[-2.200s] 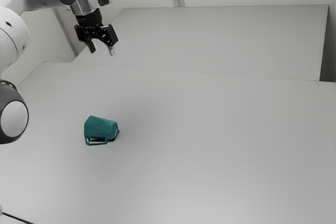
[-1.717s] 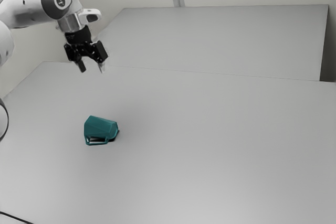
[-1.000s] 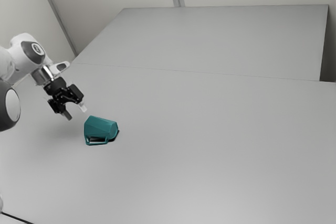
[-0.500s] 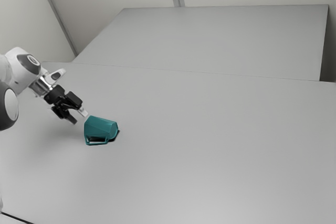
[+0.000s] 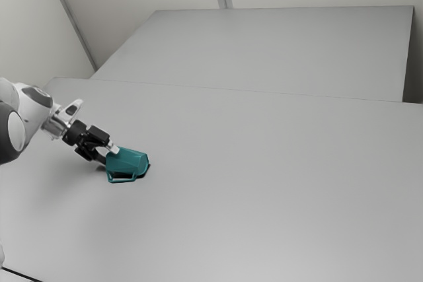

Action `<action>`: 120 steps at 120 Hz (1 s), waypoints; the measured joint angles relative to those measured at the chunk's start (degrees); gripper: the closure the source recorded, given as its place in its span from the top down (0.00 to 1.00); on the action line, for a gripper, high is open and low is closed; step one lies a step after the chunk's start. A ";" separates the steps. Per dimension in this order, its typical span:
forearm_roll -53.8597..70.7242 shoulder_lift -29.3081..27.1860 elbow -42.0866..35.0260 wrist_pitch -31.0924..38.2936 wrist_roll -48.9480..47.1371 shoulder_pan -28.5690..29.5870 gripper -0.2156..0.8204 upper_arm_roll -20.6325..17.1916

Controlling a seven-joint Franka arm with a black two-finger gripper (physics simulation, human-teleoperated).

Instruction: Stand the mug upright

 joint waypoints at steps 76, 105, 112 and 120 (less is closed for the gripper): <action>-6.22 0.01 -3.05 -2.71 3.80 -0.24 0.73 0.15; -6.41 0.01 -3.36 -2.54 4.47 -0.19 0.61 0.18; -6.44 0.01 -3.37 -2.50 4.60 -0.18 0.58 0.18; -6.57 0.01 -3.40 -2.53 4.73 -0.15 0.53 0.14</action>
